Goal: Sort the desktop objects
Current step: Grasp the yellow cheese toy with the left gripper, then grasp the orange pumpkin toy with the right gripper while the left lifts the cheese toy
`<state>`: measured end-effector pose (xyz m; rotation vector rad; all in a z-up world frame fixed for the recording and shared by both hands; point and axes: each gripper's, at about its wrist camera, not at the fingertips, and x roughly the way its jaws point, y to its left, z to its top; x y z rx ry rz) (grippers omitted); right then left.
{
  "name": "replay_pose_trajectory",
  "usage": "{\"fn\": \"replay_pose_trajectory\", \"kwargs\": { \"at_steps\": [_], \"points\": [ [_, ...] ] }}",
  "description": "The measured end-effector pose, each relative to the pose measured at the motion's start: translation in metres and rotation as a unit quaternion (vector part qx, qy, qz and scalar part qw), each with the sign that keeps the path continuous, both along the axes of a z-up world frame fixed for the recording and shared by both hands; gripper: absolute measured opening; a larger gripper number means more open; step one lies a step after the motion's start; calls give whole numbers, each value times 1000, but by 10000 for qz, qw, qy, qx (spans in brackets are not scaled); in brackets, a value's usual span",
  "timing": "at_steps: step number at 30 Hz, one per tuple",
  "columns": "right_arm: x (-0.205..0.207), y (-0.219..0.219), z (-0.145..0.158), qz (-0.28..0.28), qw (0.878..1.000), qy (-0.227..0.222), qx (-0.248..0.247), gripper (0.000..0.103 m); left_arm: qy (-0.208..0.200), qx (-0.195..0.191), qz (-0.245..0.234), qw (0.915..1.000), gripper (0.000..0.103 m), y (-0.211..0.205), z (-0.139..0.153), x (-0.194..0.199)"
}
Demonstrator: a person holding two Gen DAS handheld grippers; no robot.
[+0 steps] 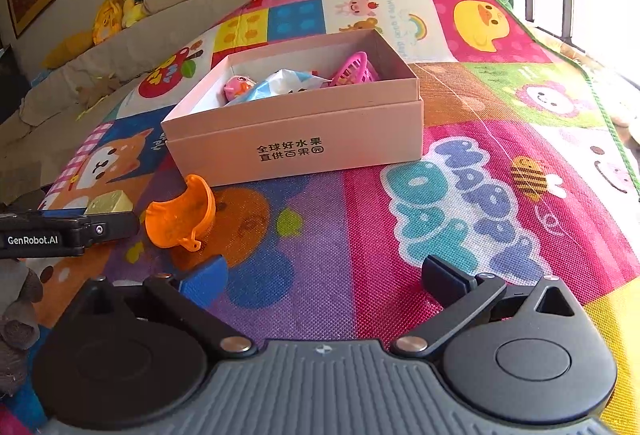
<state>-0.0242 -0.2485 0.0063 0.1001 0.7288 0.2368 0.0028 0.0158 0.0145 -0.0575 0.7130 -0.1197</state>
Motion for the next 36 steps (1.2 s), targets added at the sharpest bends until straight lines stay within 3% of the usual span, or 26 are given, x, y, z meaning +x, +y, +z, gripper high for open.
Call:
{"fn": "replay_pose_trajectory", "kwargs": {
  "at_steps": [1, 3, 6, 10, 14, 20, 24, 27, 29, 36],
  "points": [
    [0, 0, 0, -1, 10000, -1, 0, 103, -11, 32, 28, 10000, 96, -1, -1, 1],
    [0, 0, 0, 0, 10000, -1, 2, 103, -11, 104, 93, 9999, 76, -1, -1, 1],
    [0, 0, 0, 2, 10000, 1, -5, 103, -59, 182, 148, 9997, 63, 0, 0, 0],
    [1, 3, 0, 116, 9999, 15, -71, 103, -31, 266, -24, 9996, 63, 2, 2, -10],
    [-4, 24, 7, 1008, 9946, -136, -214, 103, 3, 319, -201, 9993, 63, 5, 4, -33],
    [4, 76, 20, 1754, 9807, -551, -670, 98, 32, 319, -295, 9991, 63, 12, 5, -65],
    [21, 100, 16, 1944, 9759, -530, -835, 96, 44, 176, -262, 9995, 74, 15, 7, -72],
    [33, 106, 12, 1867, 9773, -357, -936, 87, 7, 48, -214, 9998, 82, 16, 10, -72],
    [36, 104, 10, 1870, 9779, -195, -917, 61, 11, -86, -215, 9997, 86, 17, 11, -69],
    [14, 77, 15, 1712, 9822, -203, -745, 59, 6, -103, -261, 9996, 87, 5, 10, -47]
  ]
}}
